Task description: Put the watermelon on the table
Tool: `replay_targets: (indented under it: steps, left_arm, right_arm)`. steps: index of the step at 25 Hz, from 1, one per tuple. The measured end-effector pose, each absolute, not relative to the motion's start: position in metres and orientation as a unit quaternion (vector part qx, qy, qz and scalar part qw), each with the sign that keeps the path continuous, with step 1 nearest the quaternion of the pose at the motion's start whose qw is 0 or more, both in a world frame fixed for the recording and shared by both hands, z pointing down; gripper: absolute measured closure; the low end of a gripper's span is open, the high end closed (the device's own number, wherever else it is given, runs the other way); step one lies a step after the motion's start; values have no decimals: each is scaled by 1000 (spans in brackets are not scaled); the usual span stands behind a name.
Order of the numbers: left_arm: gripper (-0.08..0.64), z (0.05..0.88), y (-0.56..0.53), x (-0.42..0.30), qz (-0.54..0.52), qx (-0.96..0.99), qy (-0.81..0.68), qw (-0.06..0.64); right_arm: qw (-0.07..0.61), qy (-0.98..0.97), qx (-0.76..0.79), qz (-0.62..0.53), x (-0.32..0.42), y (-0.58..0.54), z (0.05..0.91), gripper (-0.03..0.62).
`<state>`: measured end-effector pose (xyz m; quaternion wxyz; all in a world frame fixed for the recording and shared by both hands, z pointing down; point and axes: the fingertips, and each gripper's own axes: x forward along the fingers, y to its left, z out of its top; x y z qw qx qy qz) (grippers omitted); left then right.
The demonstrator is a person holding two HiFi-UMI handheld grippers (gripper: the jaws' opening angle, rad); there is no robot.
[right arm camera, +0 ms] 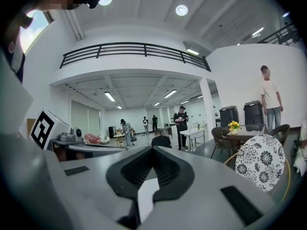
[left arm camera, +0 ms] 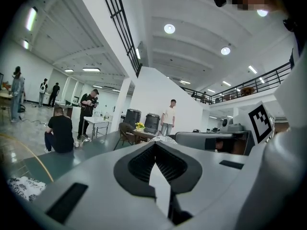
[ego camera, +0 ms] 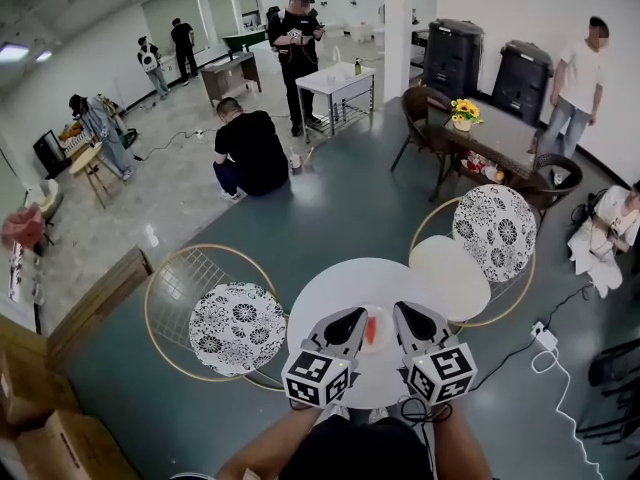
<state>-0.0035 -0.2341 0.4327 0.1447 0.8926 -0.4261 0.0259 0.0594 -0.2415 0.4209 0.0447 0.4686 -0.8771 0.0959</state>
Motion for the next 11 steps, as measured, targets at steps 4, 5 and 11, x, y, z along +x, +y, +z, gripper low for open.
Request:
replay_targets:
  steps: [4,5,11]
  left_arm:
    - [555,429,-237,-3,20,893,-424,148]
    - [555,429,-237,-3,17,893,-423,150]
    - [555,430,-239,1,17,893,-420,158]
  right_arm:
    - [41,-878,467,96,58,-244,420,588]
    - [40,-878,466,96,58,-244,420,588]
    - [33,-879,466,97,62,-246,419,588]
